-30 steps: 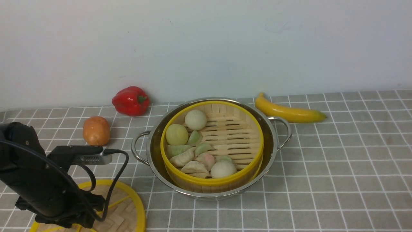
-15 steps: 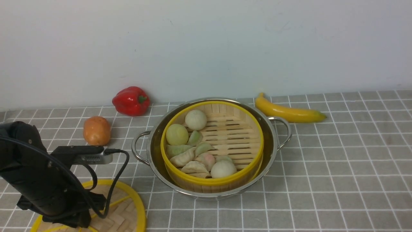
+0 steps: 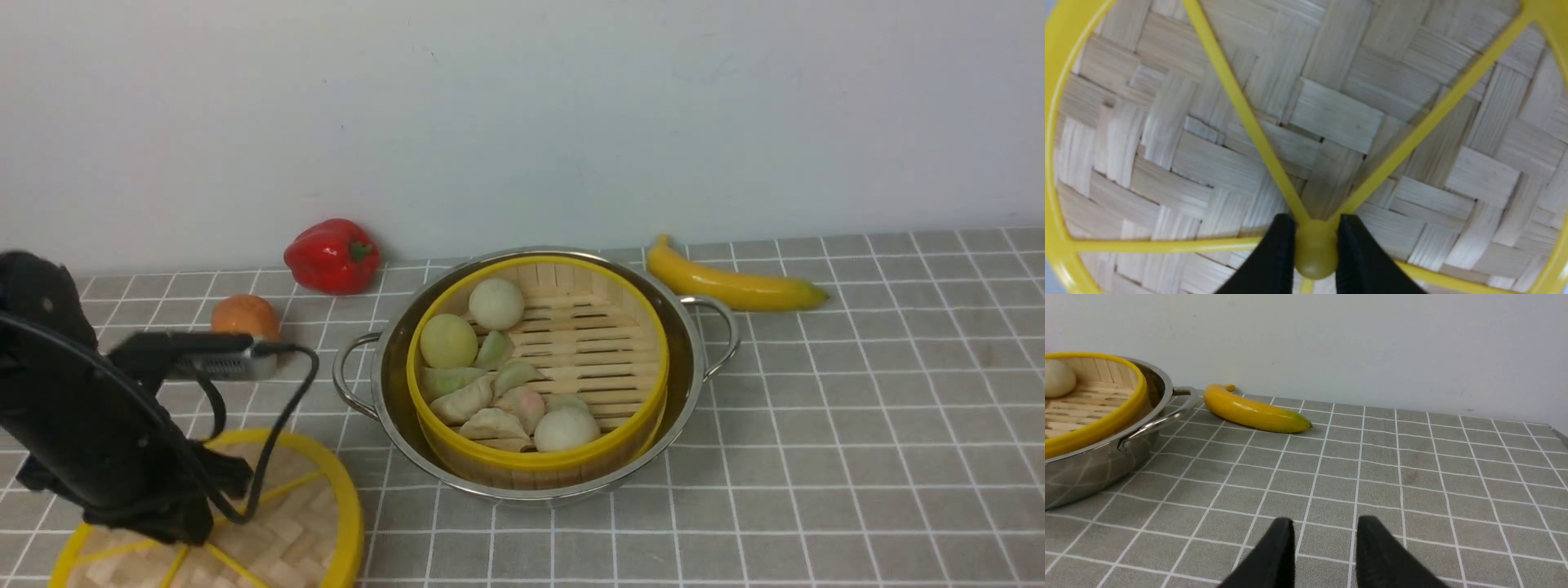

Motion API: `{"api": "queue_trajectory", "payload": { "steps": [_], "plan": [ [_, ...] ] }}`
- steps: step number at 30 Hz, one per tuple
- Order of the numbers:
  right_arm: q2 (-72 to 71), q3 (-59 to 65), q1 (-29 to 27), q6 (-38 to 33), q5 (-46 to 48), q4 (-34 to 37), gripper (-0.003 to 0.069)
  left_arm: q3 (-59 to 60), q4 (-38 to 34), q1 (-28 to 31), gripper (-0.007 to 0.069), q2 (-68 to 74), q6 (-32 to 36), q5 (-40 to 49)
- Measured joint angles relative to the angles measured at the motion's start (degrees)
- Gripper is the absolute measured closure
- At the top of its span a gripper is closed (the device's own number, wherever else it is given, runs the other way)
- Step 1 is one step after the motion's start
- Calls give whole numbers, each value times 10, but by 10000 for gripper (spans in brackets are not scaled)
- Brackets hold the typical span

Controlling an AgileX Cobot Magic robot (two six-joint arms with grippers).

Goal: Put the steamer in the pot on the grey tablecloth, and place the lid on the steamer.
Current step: 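Place the yellow bamboo steamer lid onto the steamer in the pot with the left gripper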

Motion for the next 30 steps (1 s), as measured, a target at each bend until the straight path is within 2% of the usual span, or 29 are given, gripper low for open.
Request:
{"api": "queue_trajectory", "payload": {
  "steps": [6,12,16,19,22,30],
  "plan": [
    [0,0,0,0,0,0,419,-110,0,0,507,-50,3,56],
    [0,0,0,0,-1,0,419,-237,-33,-22,507,-50,56,86],
    [0,0,0,0,-1,0,419,-318,-54,-91,507,-10,77,96],
    [0,0,0,0,-1,0,419,-348,-54,-121,507,21,91,104],
    [0,0,0,0,-1,0,419,-402,-46,-172,507,81,124,113],
    [0,0,0,0,-1,0,419,-483,-6,-249,507,180,226,116]
  ]
}}
